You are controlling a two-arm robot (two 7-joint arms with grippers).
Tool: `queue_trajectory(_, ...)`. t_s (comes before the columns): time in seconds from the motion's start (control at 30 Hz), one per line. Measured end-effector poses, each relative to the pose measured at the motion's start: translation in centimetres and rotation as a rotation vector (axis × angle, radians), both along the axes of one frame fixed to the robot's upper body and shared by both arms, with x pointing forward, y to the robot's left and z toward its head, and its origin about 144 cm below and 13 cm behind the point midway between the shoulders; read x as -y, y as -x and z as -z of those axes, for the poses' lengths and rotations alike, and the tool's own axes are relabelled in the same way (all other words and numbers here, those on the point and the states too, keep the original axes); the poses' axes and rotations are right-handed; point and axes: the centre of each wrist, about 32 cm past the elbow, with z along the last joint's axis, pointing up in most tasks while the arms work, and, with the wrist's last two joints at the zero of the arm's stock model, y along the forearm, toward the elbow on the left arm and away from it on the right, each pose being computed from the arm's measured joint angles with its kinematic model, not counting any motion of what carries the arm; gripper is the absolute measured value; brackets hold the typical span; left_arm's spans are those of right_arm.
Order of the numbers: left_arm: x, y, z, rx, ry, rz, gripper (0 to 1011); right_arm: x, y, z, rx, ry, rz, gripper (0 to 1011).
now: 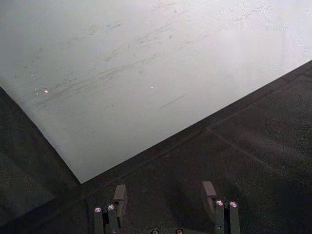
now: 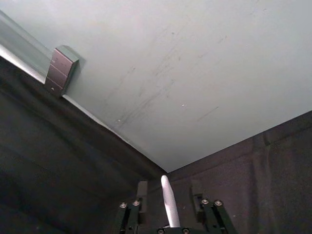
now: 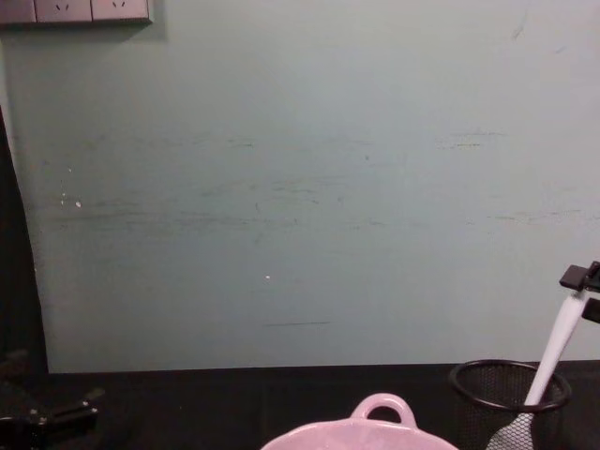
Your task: Use the one hand to pick up the spoon and stir the clear water in the bowl.
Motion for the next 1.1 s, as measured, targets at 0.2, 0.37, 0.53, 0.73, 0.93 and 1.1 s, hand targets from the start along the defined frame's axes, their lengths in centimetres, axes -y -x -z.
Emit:
queue_trajectory(0.2, 0.0, 0.0, 0.0, 0.0, 0.0, 0.0, 1011, 0.1, 0.0, 0.0, 0.002, 0.0, -0.003, 370)
queue_trajectory(0.37, 0.0, 0.0, 0.0, 0.0, 0.0, 0.0, 1011, 0.0, -0.2, -0.1, 0.005, -0.004, -0.01, 190)
queue_trajectory(0.53, 0.0, 0.0, 0.0, 0.0, 0.0, 0.0, 1011, -0.2, -0.3, -0.4, 0.018, 0.005, -0.024, 98)
queue_trajectory(0.73, 0.0, 0.0, 0.0, 0.0, 0.0, 0.0, 1011, -0.5, -0.3, -1.5, 0.069, 0.068, -0.034, 98)
queue_trajectory(0.93, 0.0, 0.0, 0.0, 0.0, 0.0, 0.0, 1011, -1.0, 0.1, -3.7, 0.174, 0.246, -0.04, 98)
queue_trajectory(1.1, 0.0, 0.0, 0.0, 0.0, 0.0, 0.0, 1011, -1.4, 0.5, -6.1, 0.258, 0.356, -0.05, 98)
